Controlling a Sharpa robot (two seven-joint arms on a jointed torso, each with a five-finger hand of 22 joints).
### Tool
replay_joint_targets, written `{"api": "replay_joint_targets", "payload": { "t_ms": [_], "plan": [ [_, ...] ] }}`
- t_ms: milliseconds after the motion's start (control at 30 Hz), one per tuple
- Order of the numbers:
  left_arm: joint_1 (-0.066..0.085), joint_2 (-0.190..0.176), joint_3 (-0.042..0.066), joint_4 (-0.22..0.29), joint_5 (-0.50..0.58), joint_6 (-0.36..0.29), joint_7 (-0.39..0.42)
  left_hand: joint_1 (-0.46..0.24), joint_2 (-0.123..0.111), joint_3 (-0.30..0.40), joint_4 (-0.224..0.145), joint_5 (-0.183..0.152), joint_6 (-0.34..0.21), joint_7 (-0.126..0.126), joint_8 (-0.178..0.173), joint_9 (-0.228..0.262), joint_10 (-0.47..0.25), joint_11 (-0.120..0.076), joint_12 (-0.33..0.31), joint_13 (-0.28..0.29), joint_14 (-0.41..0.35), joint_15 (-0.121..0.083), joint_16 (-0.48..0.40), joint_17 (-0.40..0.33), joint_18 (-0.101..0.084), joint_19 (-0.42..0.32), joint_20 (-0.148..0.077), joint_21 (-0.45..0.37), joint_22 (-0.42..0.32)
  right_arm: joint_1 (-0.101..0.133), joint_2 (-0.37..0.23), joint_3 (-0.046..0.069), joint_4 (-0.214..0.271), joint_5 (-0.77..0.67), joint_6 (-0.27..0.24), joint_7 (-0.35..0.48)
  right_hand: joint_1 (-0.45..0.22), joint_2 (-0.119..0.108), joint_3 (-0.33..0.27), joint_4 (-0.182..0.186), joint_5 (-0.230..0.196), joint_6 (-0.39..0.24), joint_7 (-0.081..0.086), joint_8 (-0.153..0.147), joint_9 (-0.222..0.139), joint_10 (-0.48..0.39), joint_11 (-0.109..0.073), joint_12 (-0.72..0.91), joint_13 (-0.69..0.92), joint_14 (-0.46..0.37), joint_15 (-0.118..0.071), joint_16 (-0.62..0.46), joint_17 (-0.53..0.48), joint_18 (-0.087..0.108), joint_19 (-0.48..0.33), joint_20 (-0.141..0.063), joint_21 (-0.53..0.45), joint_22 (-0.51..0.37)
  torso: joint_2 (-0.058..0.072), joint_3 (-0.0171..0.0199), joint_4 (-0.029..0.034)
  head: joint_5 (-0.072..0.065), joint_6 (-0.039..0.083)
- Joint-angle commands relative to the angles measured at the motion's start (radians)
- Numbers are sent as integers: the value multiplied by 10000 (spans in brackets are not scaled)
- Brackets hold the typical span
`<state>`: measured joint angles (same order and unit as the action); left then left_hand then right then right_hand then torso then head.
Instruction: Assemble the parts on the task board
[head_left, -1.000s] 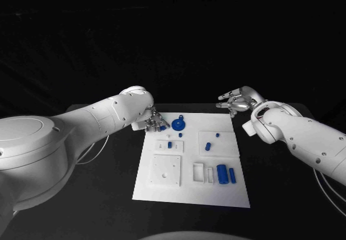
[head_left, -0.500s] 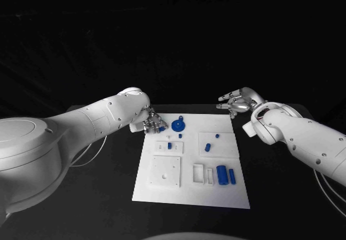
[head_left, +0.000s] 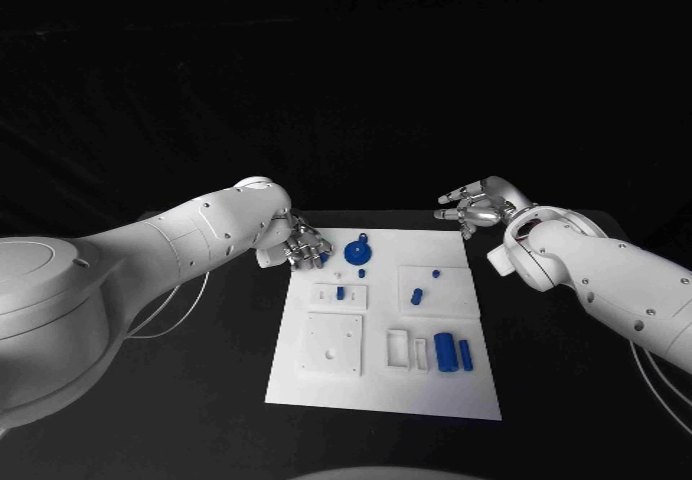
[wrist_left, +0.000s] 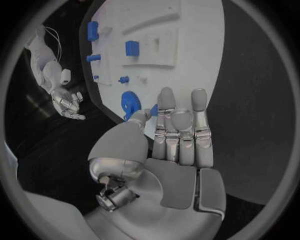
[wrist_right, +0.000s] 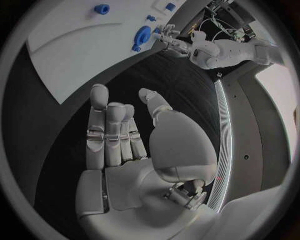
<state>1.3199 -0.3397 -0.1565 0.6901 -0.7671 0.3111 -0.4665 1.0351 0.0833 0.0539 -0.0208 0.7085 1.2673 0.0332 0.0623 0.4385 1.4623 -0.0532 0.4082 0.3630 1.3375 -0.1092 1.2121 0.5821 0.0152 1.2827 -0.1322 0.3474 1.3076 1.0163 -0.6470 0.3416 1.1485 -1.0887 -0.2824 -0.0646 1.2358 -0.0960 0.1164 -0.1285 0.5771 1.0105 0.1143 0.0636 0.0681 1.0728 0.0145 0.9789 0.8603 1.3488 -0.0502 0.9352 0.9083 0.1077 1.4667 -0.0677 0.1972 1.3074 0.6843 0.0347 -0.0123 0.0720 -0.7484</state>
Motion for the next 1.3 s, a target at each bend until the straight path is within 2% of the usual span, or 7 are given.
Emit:
{"api": "replay_joint_targets", "payload": {
  "t_ms": [33,167,267,300,667,1300],
  "plan": [
    [-132,-58,-59,47,216,318,-154,-171,-212,1079,-1258,-217,-1327,42,40,-120,85,4,72,-8,-64,0,66,-16,24,-68,33,34,183,-6,-1,3,-1,-74,134,55,-127,-6,-63,8,29,8,15,-8,-8,-17,-48,13,-11,24,-68,-10,5,167,276,-73,-39,123,4,4,-5,18,7],
    [-117,-113,-50,83,271,294,-151,-232,-373,834,-1165,-432,-1366,59,28,-322,70,7,114,-3,-67,3,83,-37,24,-55,38,19,175,-7,-4,3,-7,-73,139,55,-133,-9,-91,29,35,3,16,-8,-7,-19,-45,12,-10,21,-68,-15,1,166,276,-73,-40,122,2,3,-12,38,19],
    [-100,-173,-45,130,333,245,-122,-215,-408,757,-1103,-504,-1408,76,36,-449,70,12,134,1,-63,5,89,-46,28,-46,42,10,173,-8,-7,3,-10,-72,142,55,-133,-9,-91,29,35,3,16,-8,-7,-19,-45,12,-10,21,-68,-15,1,166,276,-73,-40,122,6,6,-14,48,23],
    [-92,-195,-43,150,364,235,-115,-5,-438,617,-912,-502,-1312,78,49,-877,42,12,179,-16,-71,1,122,-87,21,-23,37,-25,185,-8,-9,3,-11,-72,143,54,-133,-9,-91,29,35,3,16,-8,-7,-19,-45,12,-10,21,-68,-15,1,166,276,-73,-40,122,6,6,-14,48,23],
    [8,-488,-43,428,567,168,-90,173,-432,712,-1056,-470,-1331,89,55,-912,19,10,160,-38,-79,4,112,-107,27,-29,40,-37,179,-12,-37,3,-10,-67,143,54,-133,-9,-91,29,35,3,16,-8,-7,-19,-45,12,-10,21,-68,-15,1,166,276,-73,-40,122,0,11,-20,67,33],
    [17,-896,-44,713,767,182,-34,254,-488,659,-1122,-497,-1403,129,43,-1013,-6,24,147,-65,-101,18,104,-126,35,-44,53,-52,179,-26,-73,3,-15,-66,135,53,-133,-9,-91,29,35,3,16,-8,-7,-19,-45,12,-10,21,-68,-15,1,166,276,-73,-40,122,10,2,-18,86,45]
  ]
}}
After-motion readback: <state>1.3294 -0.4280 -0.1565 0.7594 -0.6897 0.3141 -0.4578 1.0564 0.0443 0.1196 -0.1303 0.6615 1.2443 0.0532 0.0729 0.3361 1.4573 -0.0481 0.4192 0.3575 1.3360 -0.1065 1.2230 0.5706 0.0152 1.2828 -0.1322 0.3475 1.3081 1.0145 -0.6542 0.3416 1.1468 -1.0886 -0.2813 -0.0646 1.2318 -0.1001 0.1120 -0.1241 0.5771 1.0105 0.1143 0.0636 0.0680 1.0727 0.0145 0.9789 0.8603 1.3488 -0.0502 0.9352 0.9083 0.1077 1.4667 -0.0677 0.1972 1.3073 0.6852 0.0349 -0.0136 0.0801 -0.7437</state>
